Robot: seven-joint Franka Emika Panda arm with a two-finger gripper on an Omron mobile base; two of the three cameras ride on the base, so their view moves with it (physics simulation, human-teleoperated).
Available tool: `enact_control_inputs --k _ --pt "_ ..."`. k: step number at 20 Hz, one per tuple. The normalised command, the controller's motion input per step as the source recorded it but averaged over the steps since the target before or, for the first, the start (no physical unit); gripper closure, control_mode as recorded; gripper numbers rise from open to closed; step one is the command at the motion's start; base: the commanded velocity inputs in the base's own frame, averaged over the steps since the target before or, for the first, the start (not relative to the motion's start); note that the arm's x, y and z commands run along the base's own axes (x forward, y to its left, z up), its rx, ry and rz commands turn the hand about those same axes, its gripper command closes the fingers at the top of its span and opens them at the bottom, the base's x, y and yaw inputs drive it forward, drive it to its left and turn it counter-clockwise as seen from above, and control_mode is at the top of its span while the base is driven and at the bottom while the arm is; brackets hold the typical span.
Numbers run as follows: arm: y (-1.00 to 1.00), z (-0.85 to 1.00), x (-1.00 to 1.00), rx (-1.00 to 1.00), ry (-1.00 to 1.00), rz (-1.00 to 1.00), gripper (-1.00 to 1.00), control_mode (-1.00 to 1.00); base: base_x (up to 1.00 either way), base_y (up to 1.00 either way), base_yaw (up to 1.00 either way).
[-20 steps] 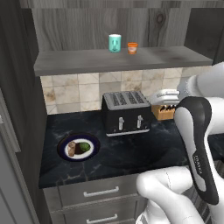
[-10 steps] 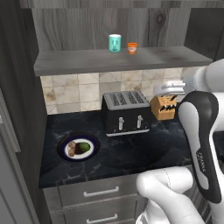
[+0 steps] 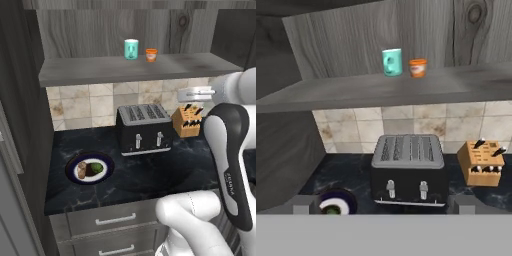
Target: Pick the avocado and bread from the counter and place them on the plate. Then pick the jam from the cabinet and place it next to the plate. Lastly close the cabinet door.
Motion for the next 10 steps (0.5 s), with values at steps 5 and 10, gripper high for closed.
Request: enact_control_inputs --k 5,10 --pt "-0.06 0.19 0.21 0.0 -0.01 0.0 -1.0 -1.0 0.0 0.0 0.0" --pt "-0.06 0.13 0.37 0.0 0.0 0.0 -1.0 -1.0 0.0 0.0 0.0"
